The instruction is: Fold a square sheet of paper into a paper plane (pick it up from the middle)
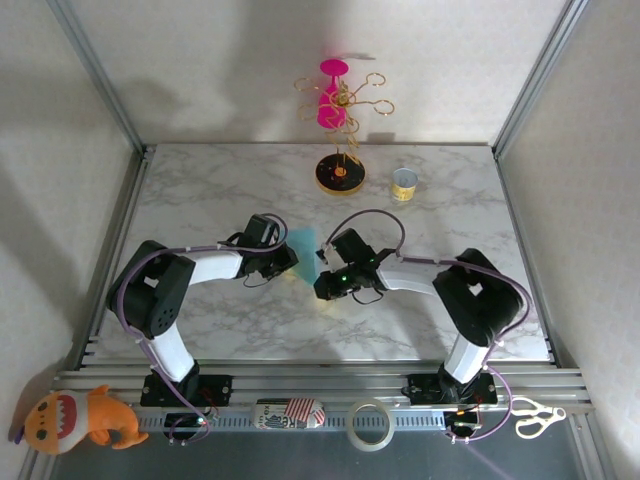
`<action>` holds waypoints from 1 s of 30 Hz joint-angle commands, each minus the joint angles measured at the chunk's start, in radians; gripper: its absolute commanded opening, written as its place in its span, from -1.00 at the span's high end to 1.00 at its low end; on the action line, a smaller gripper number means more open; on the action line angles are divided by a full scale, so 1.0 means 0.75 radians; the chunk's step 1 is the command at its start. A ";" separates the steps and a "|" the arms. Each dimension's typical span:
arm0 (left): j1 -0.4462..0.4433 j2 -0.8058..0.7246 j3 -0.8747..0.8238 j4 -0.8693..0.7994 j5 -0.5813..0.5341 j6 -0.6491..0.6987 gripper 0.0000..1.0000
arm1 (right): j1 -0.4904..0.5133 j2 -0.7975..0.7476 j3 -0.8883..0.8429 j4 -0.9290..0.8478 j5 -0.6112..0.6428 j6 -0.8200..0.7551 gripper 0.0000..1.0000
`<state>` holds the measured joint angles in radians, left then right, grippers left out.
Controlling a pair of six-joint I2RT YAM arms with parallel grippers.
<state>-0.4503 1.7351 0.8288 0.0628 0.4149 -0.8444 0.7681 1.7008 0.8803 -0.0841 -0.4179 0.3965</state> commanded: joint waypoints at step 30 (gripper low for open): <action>0.120 -0.189 -0.224 0.228 0.099 -0.263 0.33 | -0.015 0.372 0.395 -0.084 0.335 0.189 0.56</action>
<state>-0.3565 1.5715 0.6495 0.2169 0.4713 -1.0416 0.7631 1.9564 1.1572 -0.1051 -0.1967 0.5213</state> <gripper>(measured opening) 0.335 0.221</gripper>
